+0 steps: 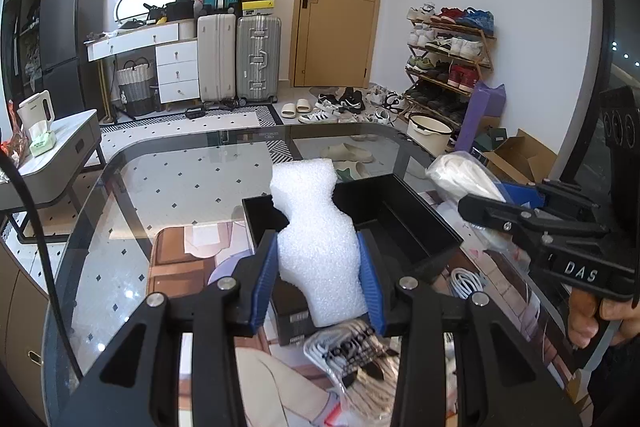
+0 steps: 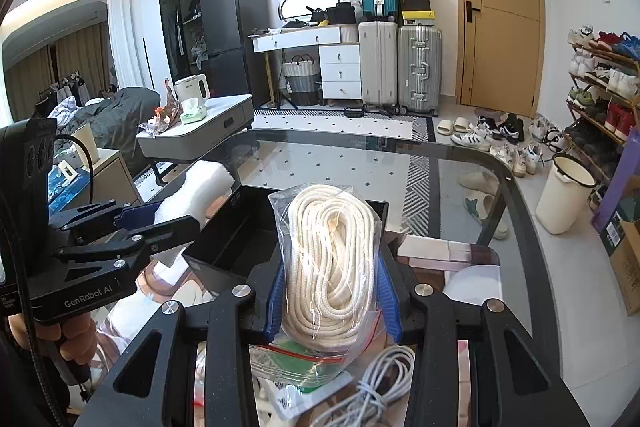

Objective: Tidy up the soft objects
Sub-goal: 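Carry the foam block into the black box while the right gripper carries the rope bag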

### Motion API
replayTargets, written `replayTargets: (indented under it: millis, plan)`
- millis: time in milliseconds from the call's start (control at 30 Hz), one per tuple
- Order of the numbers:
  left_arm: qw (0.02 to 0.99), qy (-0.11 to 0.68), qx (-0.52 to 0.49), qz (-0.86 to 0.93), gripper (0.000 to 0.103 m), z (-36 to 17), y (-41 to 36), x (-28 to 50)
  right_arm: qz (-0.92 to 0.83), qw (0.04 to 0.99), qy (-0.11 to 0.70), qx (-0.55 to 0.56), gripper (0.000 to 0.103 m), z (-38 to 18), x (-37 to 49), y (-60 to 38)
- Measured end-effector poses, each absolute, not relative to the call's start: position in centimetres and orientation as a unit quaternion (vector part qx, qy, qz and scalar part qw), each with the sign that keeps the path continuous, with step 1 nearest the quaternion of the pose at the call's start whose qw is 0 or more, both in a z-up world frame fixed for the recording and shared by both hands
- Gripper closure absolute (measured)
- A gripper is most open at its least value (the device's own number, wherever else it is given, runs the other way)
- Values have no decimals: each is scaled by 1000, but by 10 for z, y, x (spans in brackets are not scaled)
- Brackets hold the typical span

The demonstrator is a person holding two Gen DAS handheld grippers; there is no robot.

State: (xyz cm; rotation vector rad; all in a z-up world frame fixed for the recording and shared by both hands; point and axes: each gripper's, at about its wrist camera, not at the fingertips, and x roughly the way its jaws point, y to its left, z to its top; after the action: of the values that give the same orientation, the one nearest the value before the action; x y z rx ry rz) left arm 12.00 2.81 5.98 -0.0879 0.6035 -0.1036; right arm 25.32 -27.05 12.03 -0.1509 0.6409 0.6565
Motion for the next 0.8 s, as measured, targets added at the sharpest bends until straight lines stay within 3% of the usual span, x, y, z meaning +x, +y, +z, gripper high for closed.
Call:
replayTargets:
  millis: [800]
  plan:
    - [944, 324, -30, -61, 65, 33, 21, 165, 324, 878, 338, -101, 63, 79, 311, -230]
